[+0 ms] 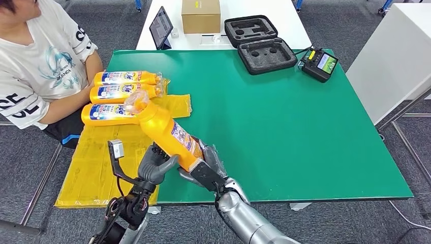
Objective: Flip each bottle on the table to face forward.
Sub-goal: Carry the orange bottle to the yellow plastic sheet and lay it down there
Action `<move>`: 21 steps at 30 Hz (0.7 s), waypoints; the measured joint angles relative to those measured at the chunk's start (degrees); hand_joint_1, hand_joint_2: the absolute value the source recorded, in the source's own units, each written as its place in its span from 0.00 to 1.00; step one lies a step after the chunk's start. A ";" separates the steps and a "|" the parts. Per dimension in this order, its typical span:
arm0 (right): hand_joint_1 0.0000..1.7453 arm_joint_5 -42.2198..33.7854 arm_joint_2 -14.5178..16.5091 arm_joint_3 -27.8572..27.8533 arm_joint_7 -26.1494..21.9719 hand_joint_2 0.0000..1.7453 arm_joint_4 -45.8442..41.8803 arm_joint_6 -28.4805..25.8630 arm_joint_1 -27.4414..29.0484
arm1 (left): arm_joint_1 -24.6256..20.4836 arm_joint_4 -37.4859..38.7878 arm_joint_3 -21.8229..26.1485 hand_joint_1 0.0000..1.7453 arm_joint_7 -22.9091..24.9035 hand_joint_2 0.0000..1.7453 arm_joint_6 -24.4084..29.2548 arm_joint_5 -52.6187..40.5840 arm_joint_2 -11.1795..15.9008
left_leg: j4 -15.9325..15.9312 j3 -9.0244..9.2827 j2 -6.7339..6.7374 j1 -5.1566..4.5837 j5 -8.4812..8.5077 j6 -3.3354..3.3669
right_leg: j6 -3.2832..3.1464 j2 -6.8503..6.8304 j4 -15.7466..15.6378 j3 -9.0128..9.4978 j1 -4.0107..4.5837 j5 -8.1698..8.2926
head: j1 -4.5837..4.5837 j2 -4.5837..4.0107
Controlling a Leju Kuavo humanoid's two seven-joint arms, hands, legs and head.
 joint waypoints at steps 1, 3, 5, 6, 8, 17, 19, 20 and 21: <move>1.00 0.05 0.23 0.28 0.00 1.00 0.56 0.14 -0.20 | 0.03 -0.10 -0.32 0.00 -0.15 1.00 0.12 -0.03 0.16 | 0.00 0.00 0.00 0.00 0.00 0.00 | 0.00 0.00 0.00 0.00 0.00 0.00 | -0.01 0.00; 1.00 0.20 0.64 0.97 0.00 1.00 1.65 0.77 -0.53 | 0.02 -0.27 -0.94 0.00 -0.40 1.00 0.40 -0.10 0.39 | 0.00 0.00 0.00 0.00 0.00 0.00 | 0.00 0.00 0.00 0.00 -0.01 0.00 | 0.00 0.00; 1.00 0.50 1.10 1.75 0.00 1.00 2.72 1.50 -0.68 | 0.05 -0.51 -1.48 0.00 -0.68 1.00 0.65 -0.13 0.54 | 0.00 -0.01 0.00 -0.01 -0.01 0.01 | 0.00 0.01 0.00 0.00 -0.01 0.00 | 0.00 0.00; 1.00 0.61 1.30 2.04 0.00 1.00 3.15 1.66 -0.70 | 0.08 -0.66 -1.68 0.00 -0.85 1.00 0.69 -0.13 0.62 | 0.00 -0.01 0.00 -0.01 -0.01 0.01 | 0.00 0.00 0.00 -0.01 -0.01 0.00 | 0.00 0.00; 1.00 0.71 1.62 2.44 0.00 1.00 3.91 1.83 -0.84 | 0.19 -1.00 -1.92 0.00 -1.15 1.00 0.71 -0.14 0.83 | 0.00 -0.02 0.00 -0.01 -0.01 0.01 | 0.00 0.00 -0.01 -0.01 -0.02 0.00 | 0.00 0.00; 1.00 0.48 1.92 2.81 0.01 1.00 5.59 1.91 -1.27 | 0.62 -1.83 -2.08 0.00 -1.46 1.00 0.71 -0.22 1.49 | 0.00 -0.01 0.00 -0.01 0.00 0.00 | 0.00 0.00 0.00 -0.01 -0.01 0.00 | -0.01 0.00; 1.00 0.00 1.95 2.80 0.15 1.00 5.94 1.98 -1.49 | 1.15 -2.79 -2.07 0.00 -1.69 1.00 0.71 -0.39 1.63 | 0.00 -0.01 0.00 -0.01 0.00 0.00 | 0.00 0.01 0.00 -0.01 -0.01 0.00 | 0.00 0.00; 1.00 -0.26 1.95 2.78 0.32 1.00 6.09 2.02 -1.63 | 1.53 -3.45 -2.07 0.00 -1.77 1.00 0.71 -0.56 1.71 | 0.00 -0.01 0.01 -0.01 -0.01 0.00 | 0.00 0.01 0.00 -0.02 -0.01 0.00 | 0.00 0.00; 1.00 -0.43 1.95 2.75 0.55 1.00 6.20 2.05 -1.77 | 1.92 -4.13 -2.06 0.00 -1.84 1.00 0.73 -0.75 1.78 | 0.00 -0.01 0.01 -0.01 -0.01 0.00 | 0.00 0.01 0.00 -0.02 -0.01 0.00 | 0.00 0.00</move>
